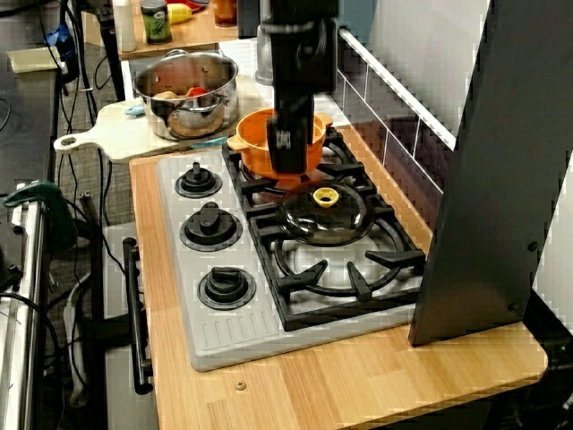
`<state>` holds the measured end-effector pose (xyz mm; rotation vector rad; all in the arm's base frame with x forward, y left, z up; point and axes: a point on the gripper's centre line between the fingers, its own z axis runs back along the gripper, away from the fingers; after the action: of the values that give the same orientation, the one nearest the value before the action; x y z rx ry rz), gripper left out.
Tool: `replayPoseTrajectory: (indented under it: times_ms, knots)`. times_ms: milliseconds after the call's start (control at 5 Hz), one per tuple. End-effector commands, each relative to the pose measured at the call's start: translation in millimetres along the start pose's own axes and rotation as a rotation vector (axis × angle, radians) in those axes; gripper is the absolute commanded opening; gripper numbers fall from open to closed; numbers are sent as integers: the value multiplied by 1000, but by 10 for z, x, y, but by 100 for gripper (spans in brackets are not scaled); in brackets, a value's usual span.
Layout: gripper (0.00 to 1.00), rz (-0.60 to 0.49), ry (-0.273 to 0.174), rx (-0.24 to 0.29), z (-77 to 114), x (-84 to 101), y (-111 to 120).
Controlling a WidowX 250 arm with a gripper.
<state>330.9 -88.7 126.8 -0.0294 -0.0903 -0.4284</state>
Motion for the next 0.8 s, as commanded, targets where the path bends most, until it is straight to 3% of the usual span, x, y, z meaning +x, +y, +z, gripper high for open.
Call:
replayPoseTrajectory:
  times_ms: [0, 200, 600]
  knots:
    - [100, -36, -51, 17, 148, 85, 4]
    - [100, -64, -24, 14, 144, 125, 59]
    - [100, -57, -33, 7, 134, 192, 241]
